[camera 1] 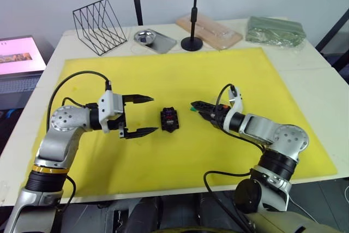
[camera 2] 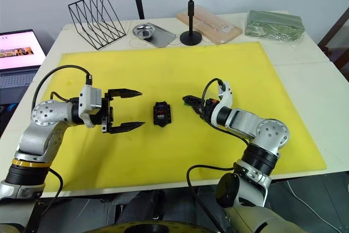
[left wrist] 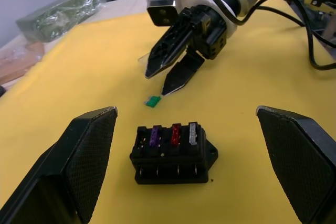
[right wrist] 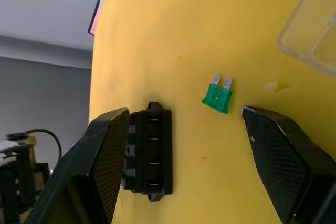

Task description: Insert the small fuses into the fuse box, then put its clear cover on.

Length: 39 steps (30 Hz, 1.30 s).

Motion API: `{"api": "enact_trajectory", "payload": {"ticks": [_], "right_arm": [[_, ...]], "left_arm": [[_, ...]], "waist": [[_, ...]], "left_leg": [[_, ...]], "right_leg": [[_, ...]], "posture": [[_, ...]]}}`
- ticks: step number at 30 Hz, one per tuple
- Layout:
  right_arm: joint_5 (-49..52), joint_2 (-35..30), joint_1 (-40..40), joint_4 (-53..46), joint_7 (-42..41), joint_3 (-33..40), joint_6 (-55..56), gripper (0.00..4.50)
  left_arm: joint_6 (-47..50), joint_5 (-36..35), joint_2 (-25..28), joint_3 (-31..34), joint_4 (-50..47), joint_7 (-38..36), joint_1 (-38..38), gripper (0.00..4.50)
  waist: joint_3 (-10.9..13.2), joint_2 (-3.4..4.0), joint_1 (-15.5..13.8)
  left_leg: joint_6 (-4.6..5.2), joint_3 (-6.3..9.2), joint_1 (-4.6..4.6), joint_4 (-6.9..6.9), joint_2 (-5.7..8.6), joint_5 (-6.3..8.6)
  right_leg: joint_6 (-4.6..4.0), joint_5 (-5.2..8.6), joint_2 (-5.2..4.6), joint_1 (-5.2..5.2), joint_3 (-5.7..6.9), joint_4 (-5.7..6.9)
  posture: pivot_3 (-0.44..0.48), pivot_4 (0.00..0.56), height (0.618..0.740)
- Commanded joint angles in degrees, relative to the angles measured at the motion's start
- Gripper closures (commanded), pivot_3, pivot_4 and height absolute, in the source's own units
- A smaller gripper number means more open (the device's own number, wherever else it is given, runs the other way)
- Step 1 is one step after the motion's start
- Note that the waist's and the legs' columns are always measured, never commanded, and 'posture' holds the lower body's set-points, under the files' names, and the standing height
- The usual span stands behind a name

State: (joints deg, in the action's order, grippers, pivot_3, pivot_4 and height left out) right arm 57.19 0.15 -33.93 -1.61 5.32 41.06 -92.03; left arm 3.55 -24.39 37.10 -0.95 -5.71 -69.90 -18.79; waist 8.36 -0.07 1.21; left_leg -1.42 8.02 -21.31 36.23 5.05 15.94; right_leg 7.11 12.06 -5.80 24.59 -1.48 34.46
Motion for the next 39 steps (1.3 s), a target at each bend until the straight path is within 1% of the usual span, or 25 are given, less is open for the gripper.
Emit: {"api": "enact_trajectory", "payload": {"ticks": [1, 7, 13, 17, 20, 23, 28, 30, 31, 35, 39], "right_arm": [[-0.5, 0.5, -0.8, 1.0, -0.3, -0.2, 0.2, 0.94], [-1.5, -3.1, -1.3, 5.2, -3.8, -2.0, 1.7, 0.94], [-0.9, -8.9, -4.1, 12.2, -12.4, -5.6, 2.5, 0.94], [-2.5, -12.0, -5.6, 16.6, -16.9, -9.5, 3.8, 0.94], [-4.3, -14.1, -7.0, 21.0, -21.8, -13.3, 6.3, 0.94], [-5.8, -14.9, -7.5, 23.7, -24.7, -16.0, 8.0, 0.94], [-7.1, -15.3, -7.0, 24.5, -27.7, -18.6, 9.0, 0.94], [-7.8, -15.3, -6.6, 24.7, -28.2, -19.1, 9.6, 1.28], [-8.4, -15.4, -6.5, 24.9, -28.4, -19.5, 10.2, 1.53], [-10.5, -15.5, -6.9, 26.3, -28.7, -20.3, 12.3, 2.92], [-11.8, -15.2, -6.5, 26.1, -29.3, -21.5, 13.7, 2.92]], "left_arm": [[0.1, -0.6, 0.3, 0.7, -1.2, 0.1, -1.3, 0.0], [0.2, -0.5, 0.4, 0.5, -1.1, 0.2, -1.5, 0.0], [-0.2, 0.1, 0.3, -0.3, -1.0, -0.3, -1.9, 0.0], [0.0, 0.1, 0.1, -0.6, -1.1, -0.1, -2.1, 0.0], [-0.1, 0.3, 0.4, -0.8, -1.3, -0.3, -2.1, 0.0], [0.3, 0.1, 0.7, -0.4, -2.0, 0.1, -1.7, 0.0], [0.9, 0.0, 0.8, -0.1, -2.5, 0.5, -1.4, 0.0], [0.9, 0.1, 0.8, 0.0, -2.9, 0.7, -1.1, 0.0], [1.0, 0.0, 0.8, 0.0, -3.0, 0.7, -1.0, 0.0], [1.1, 0.1, 0.7, 0.0, -3.3, 0.8, -1.0, 0.0], [1.0, 0.1, 0.6, -0.1, -3.2, 0.9, -1.1, 0.0]], "waist": [[0.0, 0.0, 0.0], [0.0, 0.0, 0.0], [0.0, 0.0, 0.0], [0.0, 0.0, 0.0], [0.0, 0.0, 0.0], [0.0, -0.01, 0.0], [0.0, -0.02, 0.2], [0.0, -0.02, 0.3], [0.0, -0.02, 0.3], [0.0, -0.02, 0.3], [0.0, -0.03, 0.2]], "left_leg": [[0.0, 0.0, 0.0, 0.0, 0.0, 0.0], [0.0, -0.01, 0.01, 0.01, 0.0, 0.0], [0.0, -0.06, 0.02, 0.02, 0.01, 0.0], [0.01, -0.12, 0.01, 0.01, 0.02, 0.0], [0.01, -0.14, 0.01, 0.01, 0.02, 0.0], [0.01, -0.16, 0.01, 0.02, 0.02, 0.0], [0.01, -0.12, 0.02, 0.02, 0.01, 0.0], [0.01, -0.08, 0.02, 0.02, 0.01, 0.0], [0.0, -0.07, 0.02, 0.02, 0.01, 0.0], [0.0, -0.07, 0.02, 0.01, 0.01, 0.0], [0.0, -0.05, 0.01, 0.03, 0.01, 0.0]], "right_leg": [[0.0, 0.0, 0.01, 0.0, 0.0, 0.0], [0.0, 0.0, 0.02, -0.01, -0.01, 0.0], [0.0, 0.0, 0.02, -0.04, 0.0, 0.0], [0.0, 0.0, 0.03, -0.04, 0.0, -0.01], [0.0, 0.0, 0.03, -0.04, 0.0, -0.02], [0.0, 0.0, 0.03, -0.04, 0.0, -0.02], [0.0, 0.0, 0.06, -0.04, 0.0, -0.01], [0.0, 0.0, 0.06, -0.04, -0.01, -0.02], [0.0, 0.0, 0.06, -0.04, -0.01, -0.02], [0.0, 0.0, 0.06, -0.03, -0.01, -0.02], [0.0, 0.0, 0.06, -0.03, -0.01, -0.02]], "posture": [[0.0, 0.15, 0.74], [0.0, 0.15, 0.74], [0.0, 0.15, 0.74], [0.0, 0.15, 0.74], [0.0, 0.15, 0.74], [0.0, 0.15, 0.74], [0.0, 0.15, 0.74], [0.0, 0.15, 0.74], [0.0, 0.15, 0.74], [0.0, 0.15, 0.74], [0.0, 0.15, 0.74]]}}
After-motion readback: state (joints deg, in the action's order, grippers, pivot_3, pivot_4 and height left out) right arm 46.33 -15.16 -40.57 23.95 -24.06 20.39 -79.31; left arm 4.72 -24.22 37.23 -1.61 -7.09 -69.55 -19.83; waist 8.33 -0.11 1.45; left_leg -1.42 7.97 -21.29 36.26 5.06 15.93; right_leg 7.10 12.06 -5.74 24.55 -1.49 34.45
